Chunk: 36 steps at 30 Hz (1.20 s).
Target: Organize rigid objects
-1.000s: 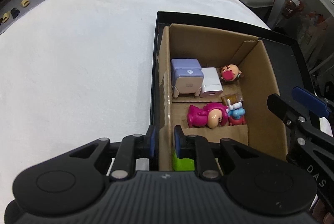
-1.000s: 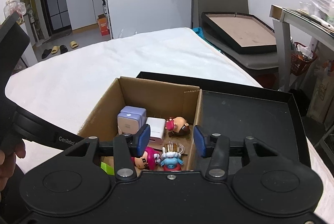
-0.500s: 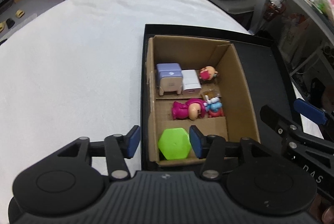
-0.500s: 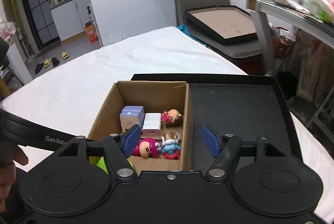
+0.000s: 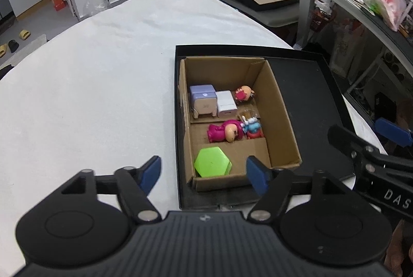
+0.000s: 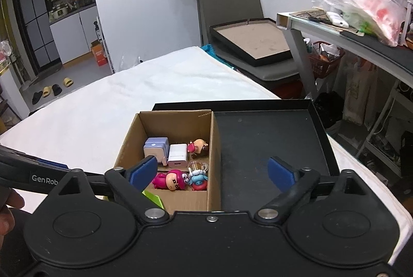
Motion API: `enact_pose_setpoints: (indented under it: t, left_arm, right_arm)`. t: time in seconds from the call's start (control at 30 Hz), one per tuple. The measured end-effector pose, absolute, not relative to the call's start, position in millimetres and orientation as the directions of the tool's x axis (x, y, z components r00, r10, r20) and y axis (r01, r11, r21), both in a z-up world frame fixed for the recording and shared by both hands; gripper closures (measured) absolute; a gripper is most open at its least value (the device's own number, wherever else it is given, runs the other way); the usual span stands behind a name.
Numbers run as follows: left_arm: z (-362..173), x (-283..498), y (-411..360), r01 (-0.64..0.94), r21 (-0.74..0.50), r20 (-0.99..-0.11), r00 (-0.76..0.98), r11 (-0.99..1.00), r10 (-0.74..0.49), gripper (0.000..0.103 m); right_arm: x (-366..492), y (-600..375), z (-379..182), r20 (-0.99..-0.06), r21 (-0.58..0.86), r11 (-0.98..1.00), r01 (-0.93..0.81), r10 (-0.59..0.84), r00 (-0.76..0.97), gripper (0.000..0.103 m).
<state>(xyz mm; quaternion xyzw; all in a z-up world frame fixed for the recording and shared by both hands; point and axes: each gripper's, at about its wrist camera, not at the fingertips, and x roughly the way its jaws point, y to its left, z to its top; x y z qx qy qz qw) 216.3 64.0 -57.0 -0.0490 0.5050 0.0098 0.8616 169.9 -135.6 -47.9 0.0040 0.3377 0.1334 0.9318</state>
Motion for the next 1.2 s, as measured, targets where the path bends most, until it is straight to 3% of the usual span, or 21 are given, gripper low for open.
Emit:
enact_pose_setpoints:
  t: [0.07,0.4,0.57,1.2]
  left_arm:
    - [-54,213,63,-0.068,-0.079,-0.878,0.477,0.995,-0.038,0.018]
    - [-39,189,59,-0.049,-0.053,-0.86,0.51,0.997,-0.021,0.014]
    - [-33,177,57,-0.049,-0.038,-0.859,0.513,0.998,-0.007,0.006]
    - [-16,133,42,-0.038,-0.009,-0.828,0.561,0.999,0.013,0.003]
  right_arm:
    - [166,-137,-44,-0.621,0.102,0.966,-0.239,0.25,0.743,0.007]
    - [148,-141,-27,-0.613,0.09,0.968,-0.234,0.239,0.753,0.0]
    - [139,-142,-22,-0.625,0.093,0.968,-0.234,0.24,0.743,0.0]
    - [103,-163,-4,-0.611,0.095,0.974,-0.204,0.219,0.761,0.0]
